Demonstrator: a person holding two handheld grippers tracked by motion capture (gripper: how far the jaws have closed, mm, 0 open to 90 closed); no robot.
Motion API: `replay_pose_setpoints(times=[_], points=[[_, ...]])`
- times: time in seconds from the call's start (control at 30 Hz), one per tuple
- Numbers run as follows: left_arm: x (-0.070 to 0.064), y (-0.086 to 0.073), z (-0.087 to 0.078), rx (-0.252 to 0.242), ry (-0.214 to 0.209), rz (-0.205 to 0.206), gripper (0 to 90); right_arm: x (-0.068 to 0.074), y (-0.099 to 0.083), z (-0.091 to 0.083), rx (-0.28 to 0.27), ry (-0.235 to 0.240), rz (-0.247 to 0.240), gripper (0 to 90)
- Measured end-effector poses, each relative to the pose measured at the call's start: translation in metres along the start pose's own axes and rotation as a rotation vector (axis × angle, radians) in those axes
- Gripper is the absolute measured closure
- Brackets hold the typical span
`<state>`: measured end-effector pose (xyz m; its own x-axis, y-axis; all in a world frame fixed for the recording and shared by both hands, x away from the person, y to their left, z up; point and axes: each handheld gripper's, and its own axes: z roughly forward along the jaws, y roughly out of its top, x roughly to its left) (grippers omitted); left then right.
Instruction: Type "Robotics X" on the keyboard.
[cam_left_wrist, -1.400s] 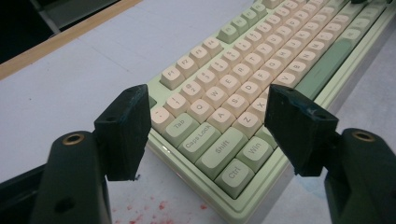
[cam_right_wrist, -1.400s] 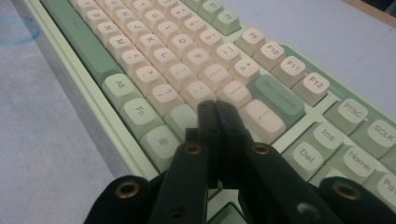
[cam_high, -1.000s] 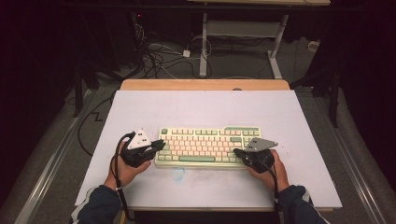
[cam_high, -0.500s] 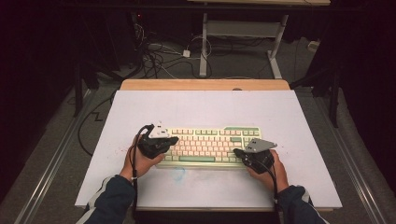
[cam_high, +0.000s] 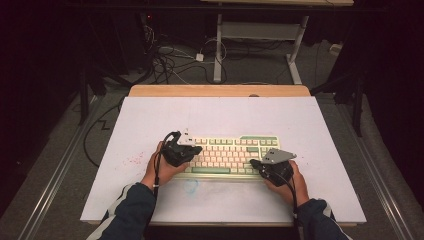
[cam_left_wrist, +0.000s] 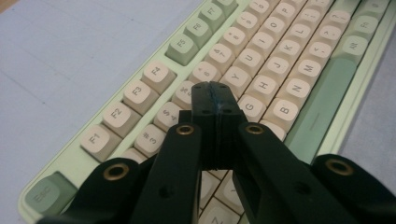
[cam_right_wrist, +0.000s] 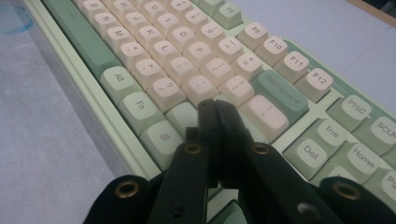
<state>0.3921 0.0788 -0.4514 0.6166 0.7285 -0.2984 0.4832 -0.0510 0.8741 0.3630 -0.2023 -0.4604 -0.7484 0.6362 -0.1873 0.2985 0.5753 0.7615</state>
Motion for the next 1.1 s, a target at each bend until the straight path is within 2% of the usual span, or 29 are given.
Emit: replay_pose_setpoints(times=[0.23, 0.37, 0.77, 0.93, 1.1], points=[[0.001, -0.004, 0.011, 0.027, 0.022, 0.019, 88.4, 0.0, 0.0, 0.0, 0.0, 0.001, -0.001, 90.0], [0.003, -0.005, 0.014, 0.029, 0.029, 0.016, 88.4, 0.0, 0.0, 0.0, -0.001, 0.001, -0.001, 90.0], [0.003, -0.007, 0.017, 0.04, 0.032, 0.023, 88.4, 0.0, 0.0, 0.0, -0.001, -0.001, -0.005, 90.0], [0.002, -0.008, 0.017, 0.042, 0.037, 0.05, 88.3, 0.0, 0.0, 0.0, 0.0, -0.001, -0.004, 90.0], [-0.002, 0.002, 0.002, -0.049, 0.023, 0.056, 88.3, 0.0, 0.001, -0.001, -0.001, -0.004, -0.008, 90.0]])
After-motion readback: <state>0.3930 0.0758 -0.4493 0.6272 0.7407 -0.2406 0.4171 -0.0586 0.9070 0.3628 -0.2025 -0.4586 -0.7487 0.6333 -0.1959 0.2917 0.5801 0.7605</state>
